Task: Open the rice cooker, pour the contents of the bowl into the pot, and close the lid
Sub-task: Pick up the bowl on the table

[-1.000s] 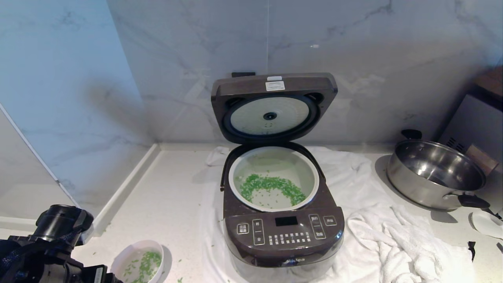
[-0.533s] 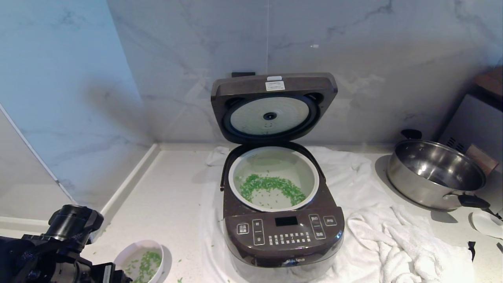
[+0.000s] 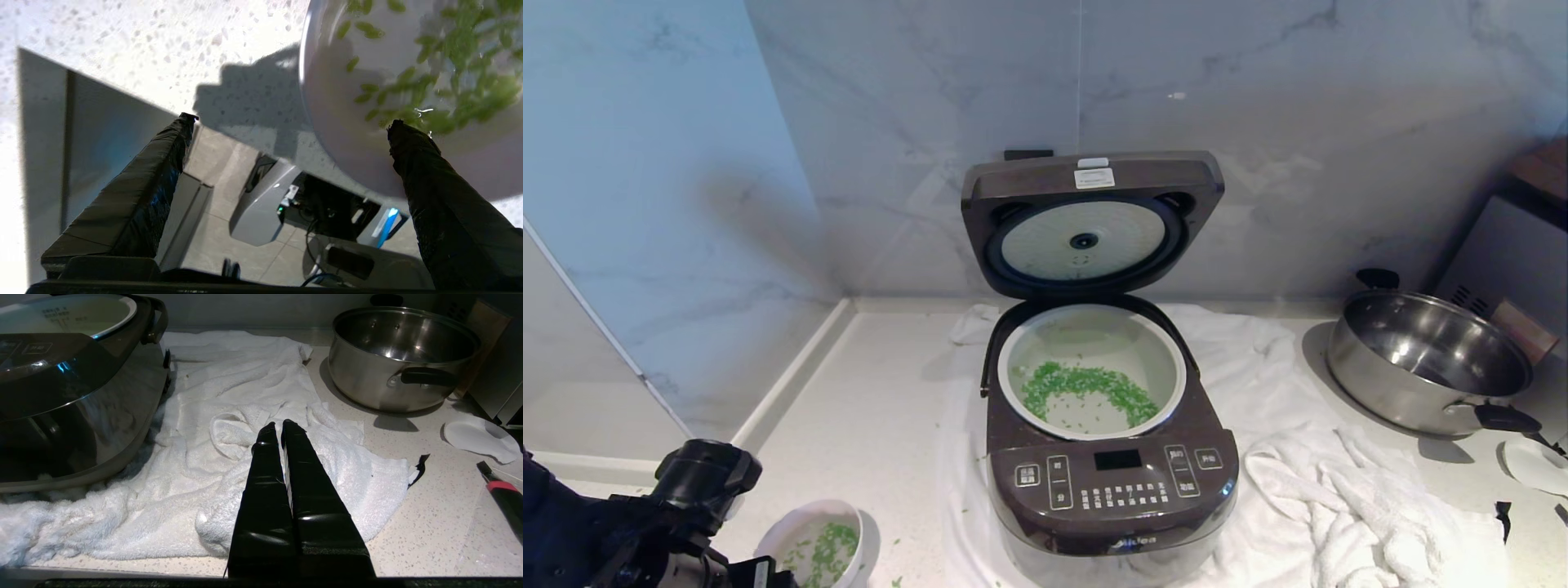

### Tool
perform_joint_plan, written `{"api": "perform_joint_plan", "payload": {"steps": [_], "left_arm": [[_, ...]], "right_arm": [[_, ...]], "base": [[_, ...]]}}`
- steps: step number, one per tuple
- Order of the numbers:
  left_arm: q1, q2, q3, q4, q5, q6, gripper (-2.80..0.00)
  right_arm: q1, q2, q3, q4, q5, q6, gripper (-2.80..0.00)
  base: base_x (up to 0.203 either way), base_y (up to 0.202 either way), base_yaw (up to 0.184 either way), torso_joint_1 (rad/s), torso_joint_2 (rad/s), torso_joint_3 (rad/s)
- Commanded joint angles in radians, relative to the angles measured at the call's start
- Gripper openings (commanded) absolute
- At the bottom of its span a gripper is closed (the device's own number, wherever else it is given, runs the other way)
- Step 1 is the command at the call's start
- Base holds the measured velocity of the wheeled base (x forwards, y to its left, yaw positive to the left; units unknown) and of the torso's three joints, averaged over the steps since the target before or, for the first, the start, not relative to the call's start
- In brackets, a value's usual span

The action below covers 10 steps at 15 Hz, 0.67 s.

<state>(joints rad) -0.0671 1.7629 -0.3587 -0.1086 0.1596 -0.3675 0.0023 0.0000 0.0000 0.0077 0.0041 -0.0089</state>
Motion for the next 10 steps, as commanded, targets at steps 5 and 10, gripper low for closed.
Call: {"api": "perform_joint_plan", "payload": {"steps": [5,10], "left_arm": [[-0.010,0.064,0.017,-0.068,-0.002,-0.036,-2.80],[-0.030,0.076,0.024,-0.068,0.000,-0.048,-2.80]], "right_arm": [[0.001,0.000,0.000,0.000,0.001,0.000,-2.80],[0.001,0.000,0.000,0.000,0.001,0.000,-2.80]], "base": [[0.000,0.000,0.000,0.000,0.00,0.000],[0.000,0.000,0.000,0.000,0.00,0.000]]}}
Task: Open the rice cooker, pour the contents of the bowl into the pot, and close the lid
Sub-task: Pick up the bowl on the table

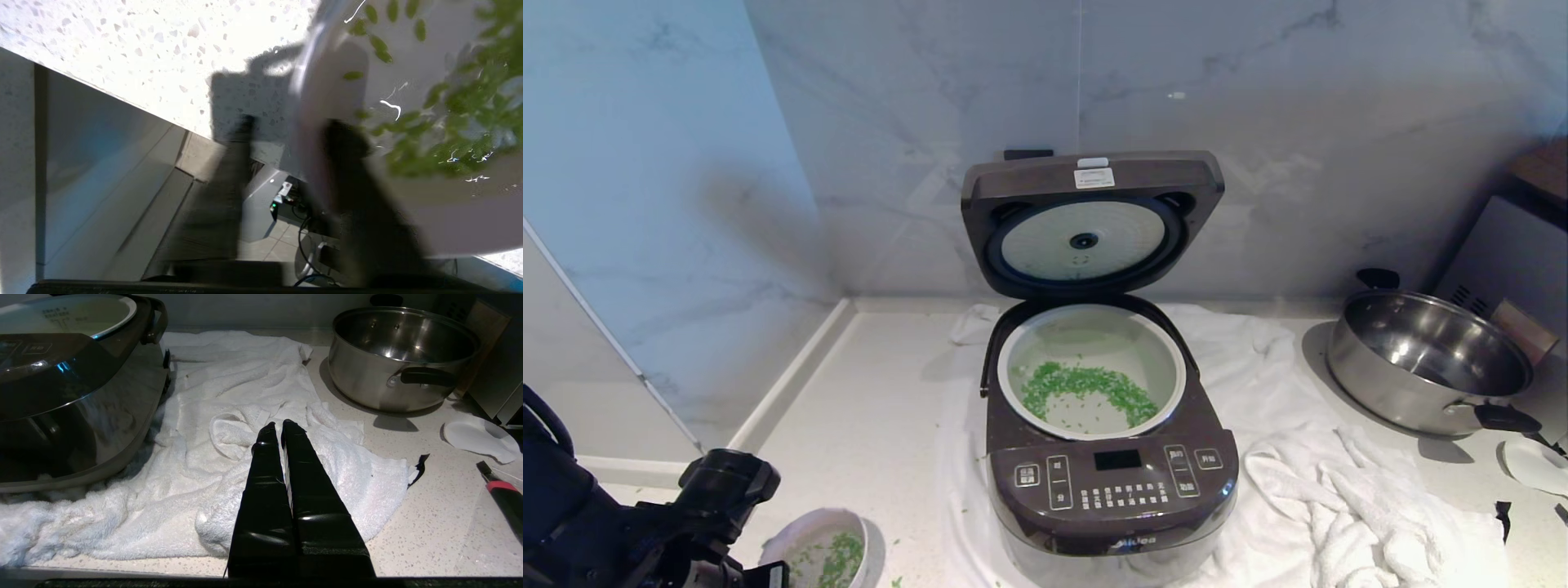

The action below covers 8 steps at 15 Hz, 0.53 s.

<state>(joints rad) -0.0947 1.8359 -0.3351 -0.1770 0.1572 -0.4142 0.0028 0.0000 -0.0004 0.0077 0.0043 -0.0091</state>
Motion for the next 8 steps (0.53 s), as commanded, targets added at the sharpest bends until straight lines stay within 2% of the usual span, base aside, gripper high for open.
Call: {"api": "perform_joint_plan", "payload": {"steps": [1,8], "left_arm": [[-0.002,0.008,0.004,0.001,0.002,-0.011,-2.80],[-0.008,-0.005,0.017,0.001,0.006,-0.017,-2.80]], "right_arm": [[0.000,0.000,0.000,0.000,0.000,0.000,-2.80],[0.000,0.000,0.000,0.000,0.000,0.000,-2.80]], "base": [[0.000,0.000,0.000,0.000,0.00,0.000],[0.000,0.000,0.000,0.000,0.00,0.000]]}}
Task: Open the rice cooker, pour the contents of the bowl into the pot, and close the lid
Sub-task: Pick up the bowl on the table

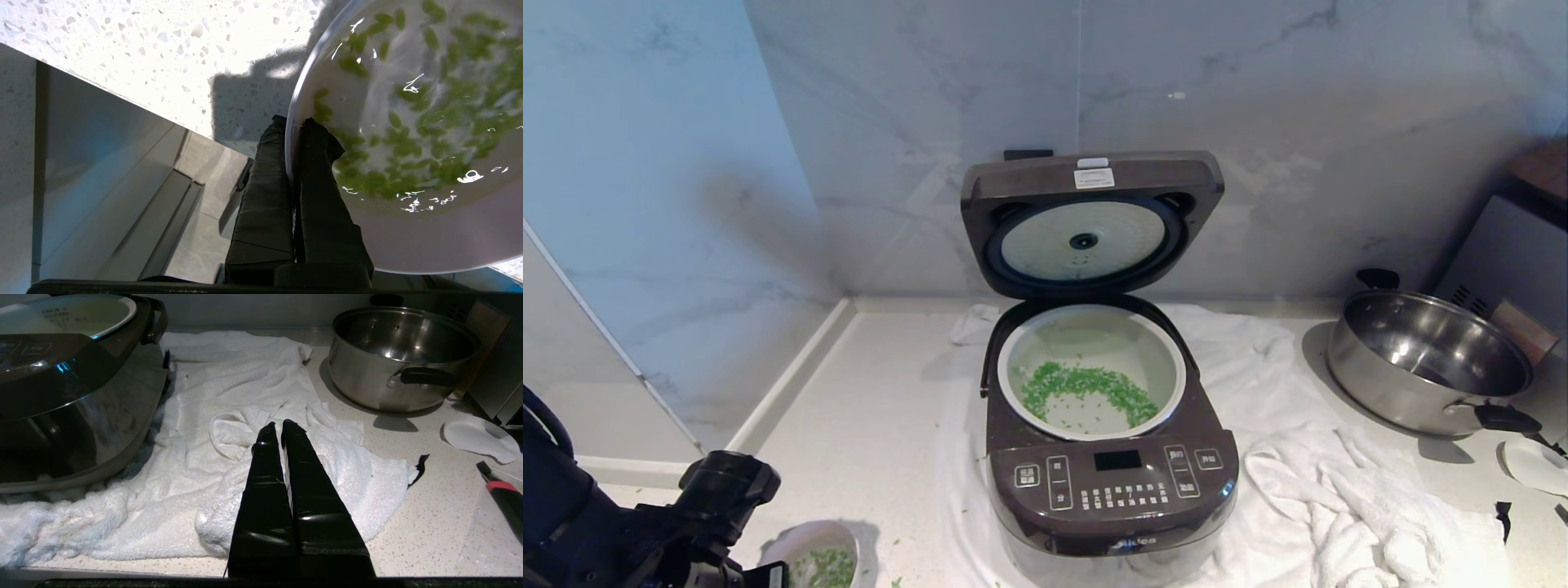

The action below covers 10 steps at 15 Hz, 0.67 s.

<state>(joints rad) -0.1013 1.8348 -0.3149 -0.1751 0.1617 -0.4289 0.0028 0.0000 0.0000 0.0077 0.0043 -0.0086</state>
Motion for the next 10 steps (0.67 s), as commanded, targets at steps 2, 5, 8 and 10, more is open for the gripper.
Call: {"api": "perform_joint_plan", "payload": {"steps": [2,5,8,10], "left_arm": [[-0.012,-0.028,-0.006,0.001,0.003,-0.001,-2.80],[-0.061,-0.047,-0.015,0.011,0.005,0.011,-2.80],[-0.095,-0.056,-0.061,0.149,0.006,0.009,-2.80],[-0.093,-0.049,-0.095,0.180,0.005,0.004,-2.80]], "right_arm": [[0.000,0.000,0.000,0.000,0.000,-0.001,-2.80],[0.000,0.000,-0.001,0.000,0.000,-0.001,-2.80],[0.000,0.000,0.000,0.000,0.000,-0.001,-2.80],[0.000,0.000,0.000,0.000,0.000,-0.001,-2.80]], "base": [[0.000,0.000,0.000,0.000,0.00,0.000],[0.000,0.000,0.000,0.000,0.00,0.000],[0.000,0.000,0.000,0.000,0.00,0.000],[0.000,0.000,0.000,0.000,0.00,0.000]]}}
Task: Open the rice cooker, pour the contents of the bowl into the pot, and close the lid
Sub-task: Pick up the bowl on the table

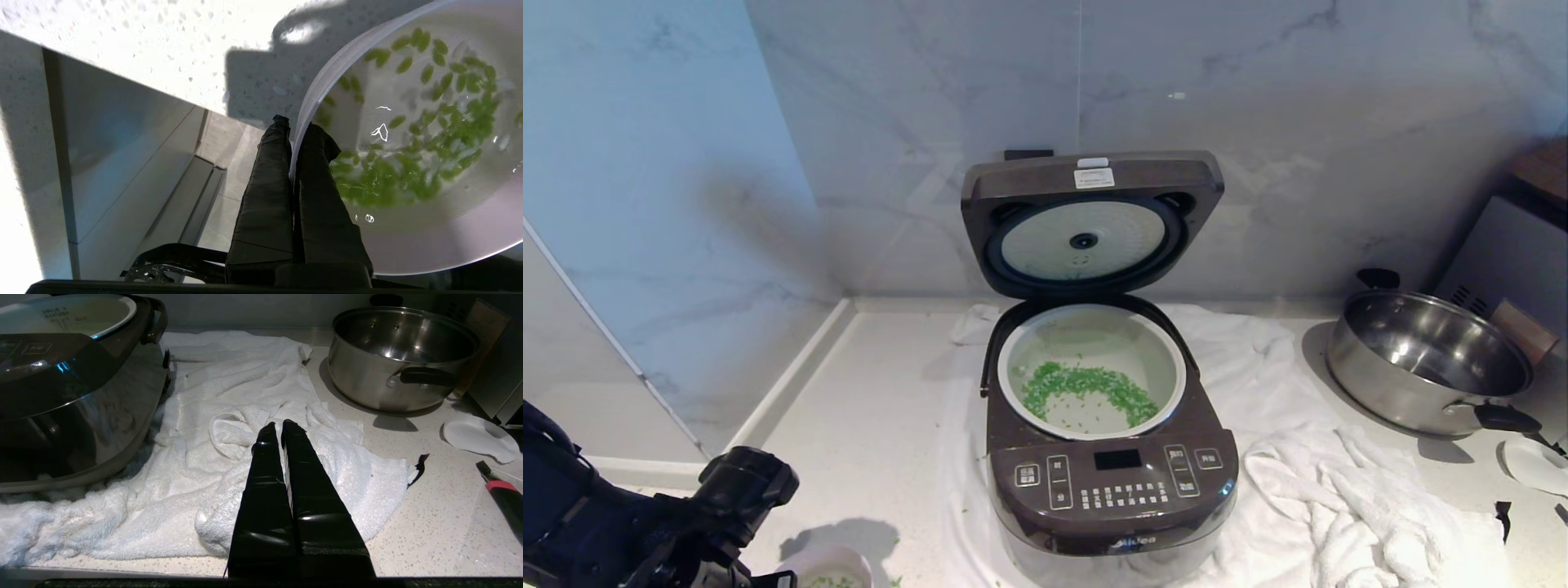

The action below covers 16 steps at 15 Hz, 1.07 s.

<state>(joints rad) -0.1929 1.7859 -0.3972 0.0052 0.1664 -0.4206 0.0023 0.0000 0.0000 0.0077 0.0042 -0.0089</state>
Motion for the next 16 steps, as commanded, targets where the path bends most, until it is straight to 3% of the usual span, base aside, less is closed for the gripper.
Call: {"api": "perform_joint_plan", "payload": {"steps": [1,6,11,16], "left_arm": [[-0.004,0.002,-0.024,-0.001,0.001,-0.003,-2.80],[-0.034,0.055,-0.108,0.014,0.001,0.000,-2.80],[-0.031,0.098,-0.209,0.122,-0.001,0.004,-2.80],[-0.013,0.149,-0.232,0.153,-0.001,-0.007,-2.80]], "right_arm": [[0.001,0.000,0.000,0.000,0.000,0.000,-2.80],[0.001,0.000,0.000,0.000,0.000,0.000,-2.80],[0.001,0.000,0.000,0.000,0.000,0.000,-2.80],[0.001,0.000,0.000,0.000,0.000,0.000,-2.80]], "base": [[0.000,0.000,0.000,0.000,0.00,0.000],[0.000,0.000,0.000,0.000,0.00,0.000],[0.000,0.000,0.000,0.000,0.00,0.000],[0.000,0.000,0.000,0.000,0.00,0.000]]}}
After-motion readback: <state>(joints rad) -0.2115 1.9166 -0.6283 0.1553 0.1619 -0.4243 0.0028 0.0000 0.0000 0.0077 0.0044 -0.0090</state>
